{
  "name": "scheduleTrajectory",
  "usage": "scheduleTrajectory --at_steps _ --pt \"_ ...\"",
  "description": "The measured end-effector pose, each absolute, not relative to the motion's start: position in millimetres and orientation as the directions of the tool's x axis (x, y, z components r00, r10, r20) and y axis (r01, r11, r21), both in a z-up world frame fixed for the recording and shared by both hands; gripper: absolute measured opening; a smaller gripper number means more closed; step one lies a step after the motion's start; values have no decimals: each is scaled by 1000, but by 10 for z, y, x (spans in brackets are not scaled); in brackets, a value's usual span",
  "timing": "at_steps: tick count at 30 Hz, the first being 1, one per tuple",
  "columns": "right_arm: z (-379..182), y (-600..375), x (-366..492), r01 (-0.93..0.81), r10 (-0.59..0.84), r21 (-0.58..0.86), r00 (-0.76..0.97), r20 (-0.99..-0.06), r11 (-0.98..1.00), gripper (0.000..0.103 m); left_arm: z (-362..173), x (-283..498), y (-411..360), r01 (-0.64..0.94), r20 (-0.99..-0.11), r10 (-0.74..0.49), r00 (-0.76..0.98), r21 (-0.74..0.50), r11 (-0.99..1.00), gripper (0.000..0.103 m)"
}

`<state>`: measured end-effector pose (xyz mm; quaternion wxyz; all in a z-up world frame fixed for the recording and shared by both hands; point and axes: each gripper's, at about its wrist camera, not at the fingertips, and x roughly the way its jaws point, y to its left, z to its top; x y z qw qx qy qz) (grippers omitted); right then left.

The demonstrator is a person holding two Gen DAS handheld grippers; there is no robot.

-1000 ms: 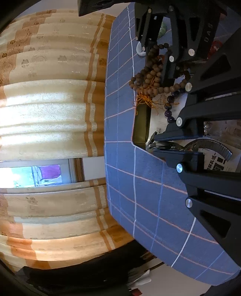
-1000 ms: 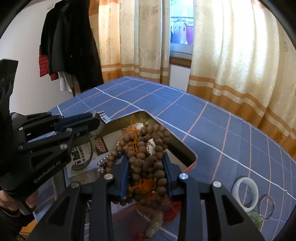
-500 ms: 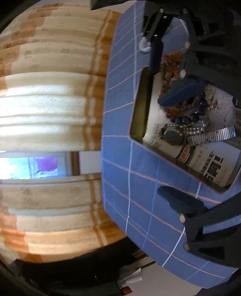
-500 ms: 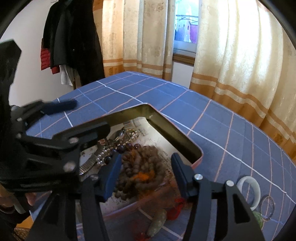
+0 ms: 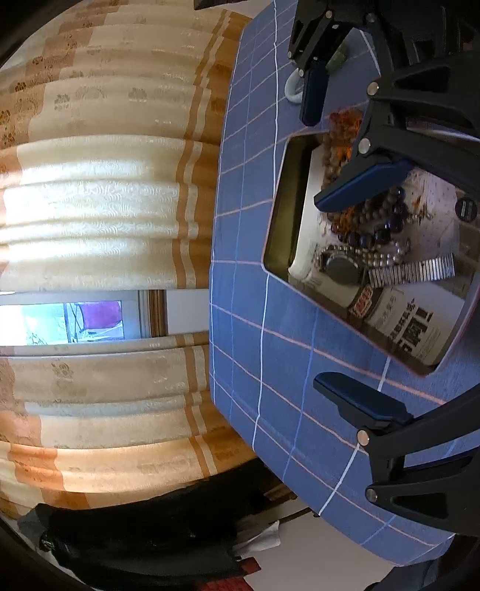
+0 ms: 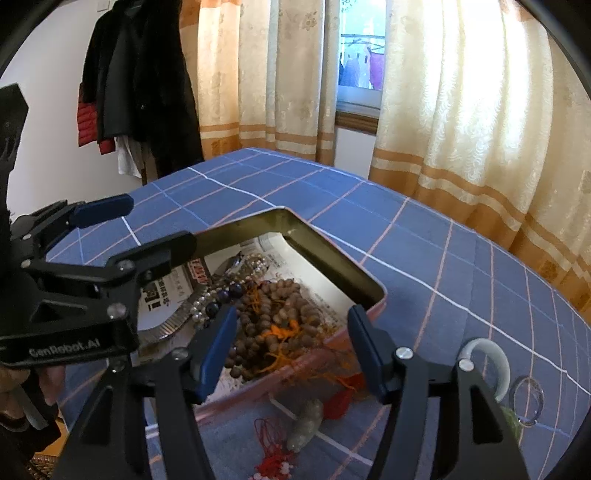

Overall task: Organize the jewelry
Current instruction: 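Open both tools to release the watch and bead strand into the tin, then move the right tool to the silver bead chain while the left tool approaches the green jade bangle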

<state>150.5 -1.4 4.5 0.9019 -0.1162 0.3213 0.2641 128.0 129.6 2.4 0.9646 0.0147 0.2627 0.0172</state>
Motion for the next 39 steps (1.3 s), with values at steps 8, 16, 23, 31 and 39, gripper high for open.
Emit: scheduleTrajectory --at_steps 8,16,23,31,39 --pt "22 -132 1481 -529 390 -28 660 -642 848 66 41 1254 1211 -47 -499 68 864 56 997 89" --pt "53 -382 1379 -472 347 -32 690 -635 881 66 138 1161 973 -12 -466 43 884 70 997 89" --pt "69 -695 1255 -422 322 -17 717 -618 906 66 141 1150 669 41 -462 5 887 90 995 89" --pt "88 -1113 1161 -352 282 3 743 -607 936 66 170 1128 419 72 -454 -13 891 112 991 88" --pt "53 -1732 915 -242 183 -16 773 -607 970 66 193 1112 43 142 -448 -61 892 149 979 88"
